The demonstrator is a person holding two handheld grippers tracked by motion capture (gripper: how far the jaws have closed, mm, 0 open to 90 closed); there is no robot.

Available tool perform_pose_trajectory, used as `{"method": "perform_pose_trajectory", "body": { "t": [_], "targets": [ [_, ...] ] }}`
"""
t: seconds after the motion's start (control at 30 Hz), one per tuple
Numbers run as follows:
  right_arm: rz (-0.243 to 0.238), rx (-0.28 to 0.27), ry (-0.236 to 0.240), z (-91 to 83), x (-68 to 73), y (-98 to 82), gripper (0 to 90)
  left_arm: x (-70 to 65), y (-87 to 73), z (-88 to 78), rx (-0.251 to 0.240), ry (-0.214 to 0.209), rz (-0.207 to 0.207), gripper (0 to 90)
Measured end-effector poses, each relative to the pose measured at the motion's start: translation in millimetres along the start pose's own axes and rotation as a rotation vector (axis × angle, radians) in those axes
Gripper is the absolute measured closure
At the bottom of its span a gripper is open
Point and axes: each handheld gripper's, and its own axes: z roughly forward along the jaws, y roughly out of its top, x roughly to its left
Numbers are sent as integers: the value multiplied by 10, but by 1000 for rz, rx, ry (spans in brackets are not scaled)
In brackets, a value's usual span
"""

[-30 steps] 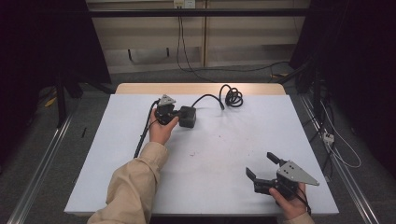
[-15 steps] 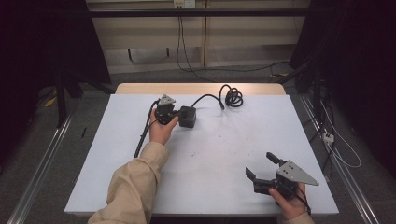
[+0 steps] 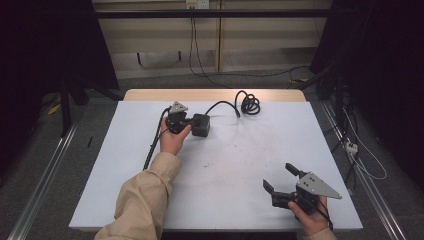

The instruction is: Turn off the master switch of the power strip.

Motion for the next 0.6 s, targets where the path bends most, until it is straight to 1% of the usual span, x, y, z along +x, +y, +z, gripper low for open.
{"method": "perform_pose_trajectory", "body": {
  "t": [0.23, 0.33, 0.37, 0.43, 0.47, 0.6],
  "targets": [
    [0, 0, 0, 0, -1, 0, 52, -7, 2, 2, 1, 1, -5, 900],
    [0, 0, 0, -1, -1, -1, 52, -2, 2, 0, 2, 1, 0, 900],
    [0, 0, 0, -1, -1, -1, 52, -4, 1, 1, -1, 1, -10, 900],
    [0, 0, 0, 0, -2, -1, 52, -7, 3, 1, 2, 2, -6, 900],
    [0, 0, -1, 0, -3, -1, 52, -12, 2, 3, -3, 2, -14, 900],
    [1, 0, 0, 0, -2, -2, 52, -14, 4, 3, -5, 7, -20, 900]
  ]
}}
